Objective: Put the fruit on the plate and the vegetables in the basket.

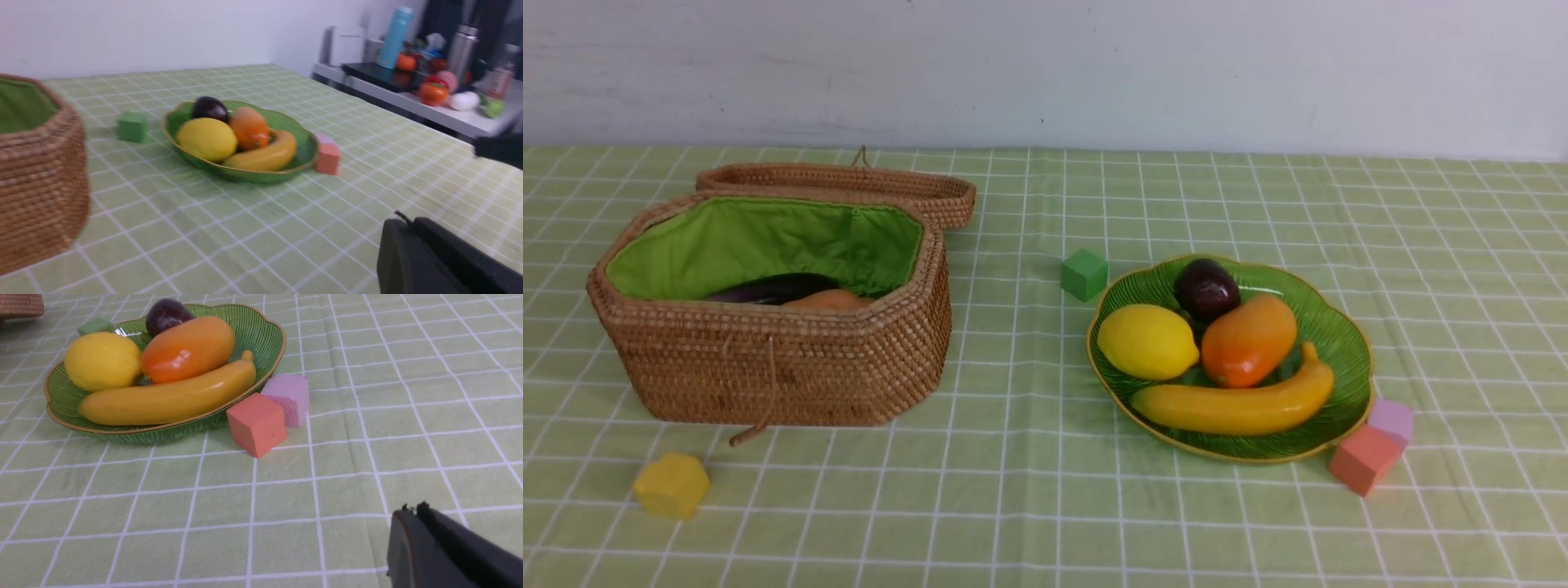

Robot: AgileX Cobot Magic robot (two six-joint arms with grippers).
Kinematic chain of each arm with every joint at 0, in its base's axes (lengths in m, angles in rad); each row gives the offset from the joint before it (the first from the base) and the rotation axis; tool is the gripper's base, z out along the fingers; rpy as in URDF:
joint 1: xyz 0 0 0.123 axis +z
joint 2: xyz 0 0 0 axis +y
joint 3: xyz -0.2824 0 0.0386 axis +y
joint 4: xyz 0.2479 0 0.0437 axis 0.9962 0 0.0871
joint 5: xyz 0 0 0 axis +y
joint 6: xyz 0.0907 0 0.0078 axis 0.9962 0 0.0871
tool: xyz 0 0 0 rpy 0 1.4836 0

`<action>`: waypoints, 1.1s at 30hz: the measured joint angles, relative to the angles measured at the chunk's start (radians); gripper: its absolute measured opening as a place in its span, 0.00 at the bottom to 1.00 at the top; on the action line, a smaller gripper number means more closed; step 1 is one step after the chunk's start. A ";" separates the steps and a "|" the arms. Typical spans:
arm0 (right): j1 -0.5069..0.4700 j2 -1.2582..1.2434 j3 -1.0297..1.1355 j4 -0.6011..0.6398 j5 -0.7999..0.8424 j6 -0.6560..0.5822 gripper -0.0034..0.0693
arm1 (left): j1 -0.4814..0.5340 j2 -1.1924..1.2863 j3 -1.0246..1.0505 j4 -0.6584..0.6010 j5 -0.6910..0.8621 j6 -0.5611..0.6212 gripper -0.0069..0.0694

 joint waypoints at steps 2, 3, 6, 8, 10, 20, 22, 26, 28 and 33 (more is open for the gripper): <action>0.000 0.000 0.000 0.000 0.000 0.000 0.06 | 0.126 0.000 0.021 -0.006 -0.060 0.000 0.07; 0.000 0.000 0.000 0.000 0.000 0.000 0.06 | 0.153 0.000 0.023 -0.006 -0.067 0.001 0.07; 0.000 0.000 0.000 0.000 0.000 0.000 0.07 | 0.341 0.000 0.058 -0.008 -0.138 0.005 0.07; 0.000 0.000 0.000 0.001 0.000 0.000 0.07 | 0.444 0.000 0.097 -0.014 -0.156 0.005 0.07; 0.000 0.000 0.000 0.001 0.000 0.000 0.08 | 0.556 0.000 0.130 -0.029 -0.119 0.001 0.07; 0.000 0.000 0.000 0.003 0.000 0.000 0.09 | 0.641 0.000 0.139 -0.049 0.182 0.000 0.07; 0.000 0.000 0.000 0.003 0.000 0.000 0.09 | 0.641 0.000 0.139 -0.050 0.178 0.000 0.07; 0.000 0.000 0.000 0.003 0.000 0.000 0.09 | 0.641 0.000 0.139 -0.050 0.174 0.000 0.07; 0.000 0.000 0.000 0.003 0.000 0.000 0.09 | 0.641 0.000 0.139 -0.050 0.174 0.000 0.07; 0.000 0.000 0.000 0.004 0.000 0.000 0.11 | 0.641 0.000 0.139 -0.050 0.174 0.000 0.07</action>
